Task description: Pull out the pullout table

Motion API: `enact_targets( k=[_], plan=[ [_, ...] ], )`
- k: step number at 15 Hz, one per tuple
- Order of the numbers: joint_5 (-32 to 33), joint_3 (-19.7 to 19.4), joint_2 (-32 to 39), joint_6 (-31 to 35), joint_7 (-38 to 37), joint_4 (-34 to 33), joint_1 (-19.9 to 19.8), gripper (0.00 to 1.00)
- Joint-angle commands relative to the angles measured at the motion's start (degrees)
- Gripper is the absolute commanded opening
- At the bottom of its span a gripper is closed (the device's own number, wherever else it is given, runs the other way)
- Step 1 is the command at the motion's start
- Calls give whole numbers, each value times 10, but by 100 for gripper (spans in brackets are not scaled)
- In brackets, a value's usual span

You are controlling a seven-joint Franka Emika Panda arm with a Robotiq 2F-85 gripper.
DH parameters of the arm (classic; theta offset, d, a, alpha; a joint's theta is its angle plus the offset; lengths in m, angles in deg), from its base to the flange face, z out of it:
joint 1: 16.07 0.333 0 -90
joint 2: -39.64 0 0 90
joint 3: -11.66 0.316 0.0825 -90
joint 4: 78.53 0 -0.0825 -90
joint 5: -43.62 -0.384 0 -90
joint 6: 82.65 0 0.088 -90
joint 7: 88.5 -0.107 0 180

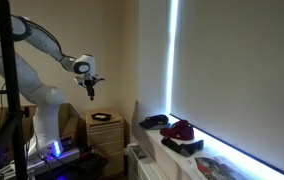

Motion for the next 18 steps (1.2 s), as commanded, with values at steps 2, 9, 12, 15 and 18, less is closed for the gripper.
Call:
enact_targets(
  k=[2, 9, 12, 15, 18],
  plan=[
    [0, -5, 21, 14, -13, -5, 0, 100],
    [-21, 4, 140, 167, -25, -6, 3, 100],
    [-75, -9, 223, 275, -19, -4, 37, 100],
    [-191, -48, 309, 290, 26, -38, 96, 100],
    [-339, -77, 359, 210, 97, -88, 131, 100]
  ],
)
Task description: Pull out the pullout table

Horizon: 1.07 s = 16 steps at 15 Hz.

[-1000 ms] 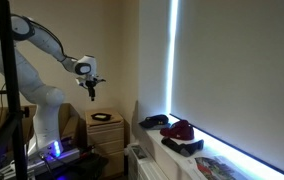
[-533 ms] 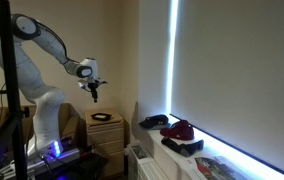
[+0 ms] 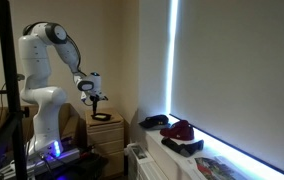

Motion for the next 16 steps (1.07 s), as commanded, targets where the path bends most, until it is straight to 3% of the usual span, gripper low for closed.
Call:
enact_targets(
  k=[1, 2, 5, 6, 8, 9, 11, 13, 16],
  plan=[
    [-127, -26, 54, -85, 70, -61, 20, 100],
    [-81, 13, 33, -42, 39, -29, -9, 100],
    [-110, 8, 50, -72, 52, -54, -9, 100],
    [-92, 11, 52, -47, 32, -49, -9, 100],
    [-115, 15, 123, -26, 52, -85, -14, 100],
    [-142, 1, 160, -5, 70, -100, 10, 100],
    [-236, 15, 219, -26, 143, -143, 11, 100],
    [-276, 29, 289, -32, 185, -191, 8, 100],
    [-273, 38, 391, -15, 195, -265, 14, 100]
  ],
)
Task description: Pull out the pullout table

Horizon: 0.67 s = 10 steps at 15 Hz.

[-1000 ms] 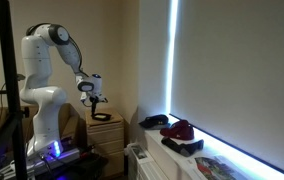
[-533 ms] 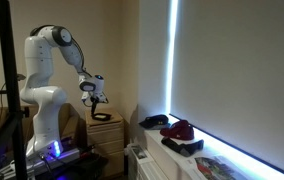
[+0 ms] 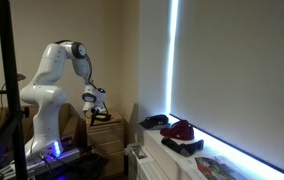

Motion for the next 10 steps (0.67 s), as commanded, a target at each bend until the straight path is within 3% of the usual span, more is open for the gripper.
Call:
enact_targets(
  k=[1, 2, 6, 10],
  plan=[
    [-2, 8, 126, 16, 11, -99, 6, 100],
    [1, 5, 68, 2, 3, -50, 3, 100],
    [1, 4, 91, 2, 3, -66, 4, 100],
    [-105, 58, 121, 73, 186, -115, -23, 100]
  ],
)
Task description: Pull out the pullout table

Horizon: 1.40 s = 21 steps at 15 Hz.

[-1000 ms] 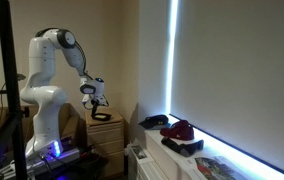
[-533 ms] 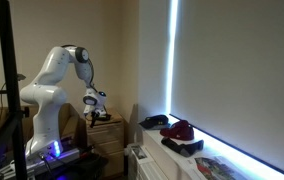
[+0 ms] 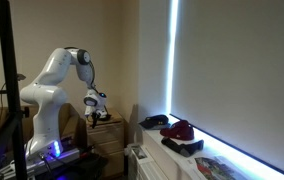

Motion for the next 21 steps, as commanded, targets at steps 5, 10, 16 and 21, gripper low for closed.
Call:
enact_targets(
  k=[5, 10, 16, 21],
  plan=[
    [-221, 75, 99, 111, 324, -113, -5, 100],
    [-201, 68, 89, 96, 296, -96, 1, 100],
    [-304, 61, 155, 129, 429, -178, 9, 100],
    [-420, 32, 197, 120, 553, -238, 33, 100]
  ],
)
